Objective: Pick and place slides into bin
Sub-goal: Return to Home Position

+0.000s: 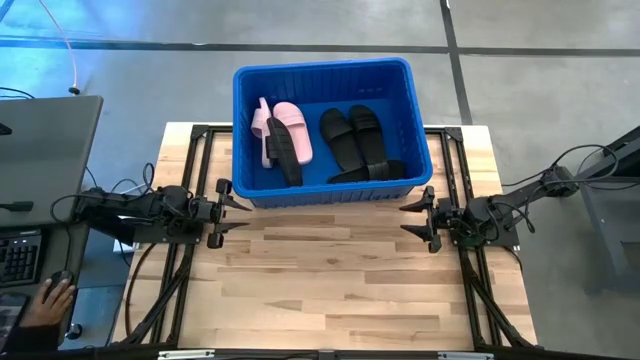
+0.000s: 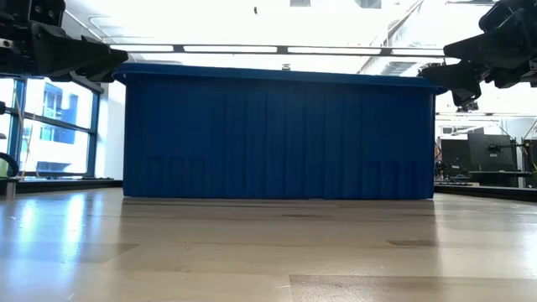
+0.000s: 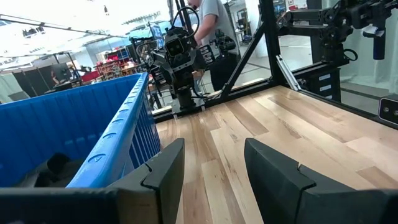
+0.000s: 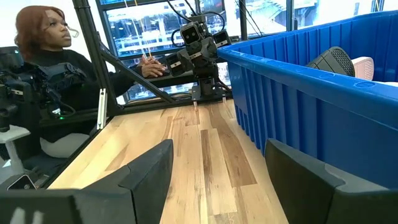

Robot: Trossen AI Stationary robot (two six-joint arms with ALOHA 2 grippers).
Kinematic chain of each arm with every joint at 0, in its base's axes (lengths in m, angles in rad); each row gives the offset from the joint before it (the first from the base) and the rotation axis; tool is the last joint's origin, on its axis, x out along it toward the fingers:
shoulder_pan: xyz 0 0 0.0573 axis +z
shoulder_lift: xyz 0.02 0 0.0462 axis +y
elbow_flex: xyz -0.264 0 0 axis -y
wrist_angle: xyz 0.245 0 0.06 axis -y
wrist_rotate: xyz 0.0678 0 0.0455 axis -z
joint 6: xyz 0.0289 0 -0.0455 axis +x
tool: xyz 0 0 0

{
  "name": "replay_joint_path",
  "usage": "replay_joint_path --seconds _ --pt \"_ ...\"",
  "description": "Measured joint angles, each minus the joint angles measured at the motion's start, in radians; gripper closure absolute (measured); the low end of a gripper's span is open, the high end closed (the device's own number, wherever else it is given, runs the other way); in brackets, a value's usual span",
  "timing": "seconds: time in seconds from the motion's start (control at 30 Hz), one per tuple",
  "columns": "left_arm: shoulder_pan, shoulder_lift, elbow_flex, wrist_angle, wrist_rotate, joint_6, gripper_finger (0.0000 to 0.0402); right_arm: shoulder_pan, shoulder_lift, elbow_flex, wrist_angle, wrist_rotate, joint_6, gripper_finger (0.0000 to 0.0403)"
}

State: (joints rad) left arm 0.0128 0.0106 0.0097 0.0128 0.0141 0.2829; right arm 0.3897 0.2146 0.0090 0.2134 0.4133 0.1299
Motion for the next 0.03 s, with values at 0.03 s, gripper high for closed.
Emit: replay_joint_path --seconds 0.03 --pt "0.000 0.000 0.000 0.000 0.000 0.000 0.0245 0.000 0.000 0.000 0.000 0.000 0.000 0.0160"
